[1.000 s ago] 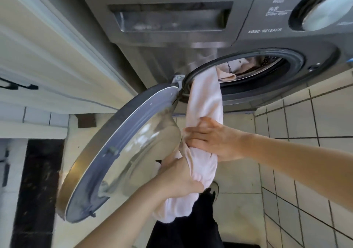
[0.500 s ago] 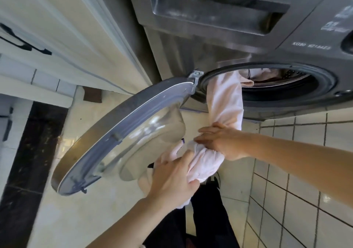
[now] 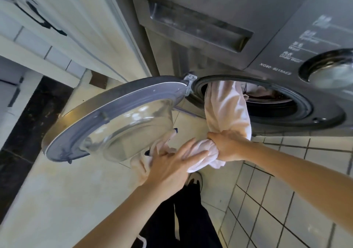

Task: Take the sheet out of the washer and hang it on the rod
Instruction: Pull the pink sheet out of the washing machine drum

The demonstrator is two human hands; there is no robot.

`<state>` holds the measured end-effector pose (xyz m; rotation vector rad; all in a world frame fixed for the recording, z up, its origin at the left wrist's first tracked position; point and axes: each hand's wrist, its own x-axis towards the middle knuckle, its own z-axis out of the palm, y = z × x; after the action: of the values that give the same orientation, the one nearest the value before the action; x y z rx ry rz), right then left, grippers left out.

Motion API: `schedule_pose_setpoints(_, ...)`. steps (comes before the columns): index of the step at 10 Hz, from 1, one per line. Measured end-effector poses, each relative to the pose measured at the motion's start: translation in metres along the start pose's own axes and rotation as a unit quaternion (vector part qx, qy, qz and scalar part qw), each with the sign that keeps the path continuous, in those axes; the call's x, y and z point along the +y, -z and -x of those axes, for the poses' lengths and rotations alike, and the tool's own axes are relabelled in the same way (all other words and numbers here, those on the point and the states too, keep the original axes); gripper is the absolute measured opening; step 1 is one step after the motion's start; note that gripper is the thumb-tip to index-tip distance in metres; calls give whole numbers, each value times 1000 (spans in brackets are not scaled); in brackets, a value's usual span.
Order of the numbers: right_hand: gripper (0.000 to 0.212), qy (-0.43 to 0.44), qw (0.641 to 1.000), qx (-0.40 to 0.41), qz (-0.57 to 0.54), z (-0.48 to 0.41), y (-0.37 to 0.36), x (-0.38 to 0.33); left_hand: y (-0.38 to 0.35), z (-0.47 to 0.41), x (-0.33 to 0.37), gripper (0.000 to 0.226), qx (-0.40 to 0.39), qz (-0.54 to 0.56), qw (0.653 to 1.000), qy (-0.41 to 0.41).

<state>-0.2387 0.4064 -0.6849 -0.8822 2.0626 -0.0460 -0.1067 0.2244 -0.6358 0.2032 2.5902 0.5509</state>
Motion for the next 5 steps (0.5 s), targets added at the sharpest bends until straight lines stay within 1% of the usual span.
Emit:
schedule_pose_setpoints(1,47,-6,999,-16,-50,2,-2,-4,2,4,-5,54,35,-19,999,-27)
schedule_pose_setpoints(2,51,51,994,-95,-10,10,0,-13,10,21,0,44,119,-26,991,-62)
schedule_pose_setpoints(3,9,118,970,-178,112,7,8,-24,9,41,5,45,190,16,979,-73)
schedule_pose_setpoints(4,14,222,940,-175,193,-9,9,-27,11,59,-4,46,239,18,969,-64)
schedule_pose_setpoints(5,56,240,926,-198,213,-28,13,-30,20,73,-17,48,284,-3,957,-50)
